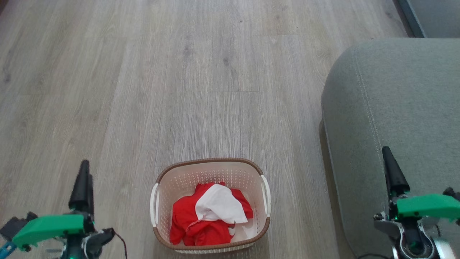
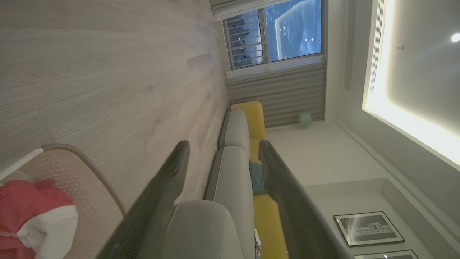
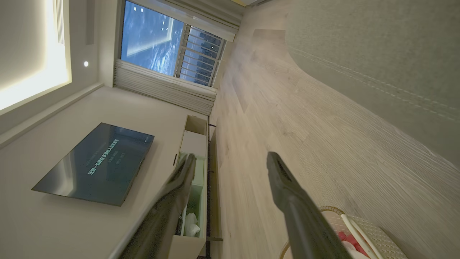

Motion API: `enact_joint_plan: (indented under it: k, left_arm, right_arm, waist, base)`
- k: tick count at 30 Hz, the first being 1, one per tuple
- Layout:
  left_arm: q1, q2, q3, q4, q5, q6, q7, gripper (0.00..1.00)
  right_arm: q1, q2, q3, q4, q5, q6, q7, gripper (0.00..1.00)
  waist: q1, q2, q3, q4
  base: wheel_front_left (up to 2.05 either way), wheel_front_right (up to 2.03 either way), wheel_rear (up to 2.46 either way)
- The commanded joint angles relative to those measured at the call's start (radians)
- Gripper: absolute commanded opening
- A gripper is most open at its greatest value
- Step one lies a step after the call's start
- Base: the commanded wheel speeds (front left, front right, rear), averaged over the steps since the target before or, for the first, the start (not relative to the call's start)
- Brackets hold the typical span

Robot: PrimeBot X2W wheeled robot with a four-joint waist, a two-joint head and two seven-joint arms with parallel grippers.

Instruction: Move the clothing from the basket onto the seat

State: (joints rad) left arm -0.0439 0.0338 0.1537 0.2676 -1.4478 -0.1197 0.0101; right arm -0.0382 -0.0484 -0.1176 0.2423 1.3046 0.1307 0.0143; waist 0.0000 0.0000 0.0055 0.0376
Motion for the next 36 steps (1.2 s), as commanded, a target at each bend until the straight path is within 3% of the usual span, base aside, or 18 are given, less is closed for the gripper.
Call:
enact_joint_plan:
  k: [1,23,36]
  left_arm:
    - [-0.054,0.008,0.021,-0.043,0.018,-0.003,-0.011,1.00]
    - [-0.100,0.010,0.101,-0.233,0.313,0.007,-0.075,1.00]
    - [-0.087,0.011,-0.025,-0.372,0.581,0.067,-0.110,1.00]
  right_arm:
    - [-0.068,-0.003,0.010,-0.048,-0.029,0.000,-0.012,1.00]
    - [-0.106,-0.002,0.116,-0.163,-0.488,0.000,-0.077,1.00]
    - [-0.107,-0.002,0.134,-0.178,-0.673,0.000,-0.112,1.00]
  waist:
    - [0.0000,0.0000,0.000,0.001]
    - [0.0000,0.0000,0.009,0.032]
    - [0.0000,0.0000,0.014,0.038]
  base:
    - [0.00,0.00,0.00]
    - [0.00,0.00,0.00]
    - [0.00,0.00,0.00]
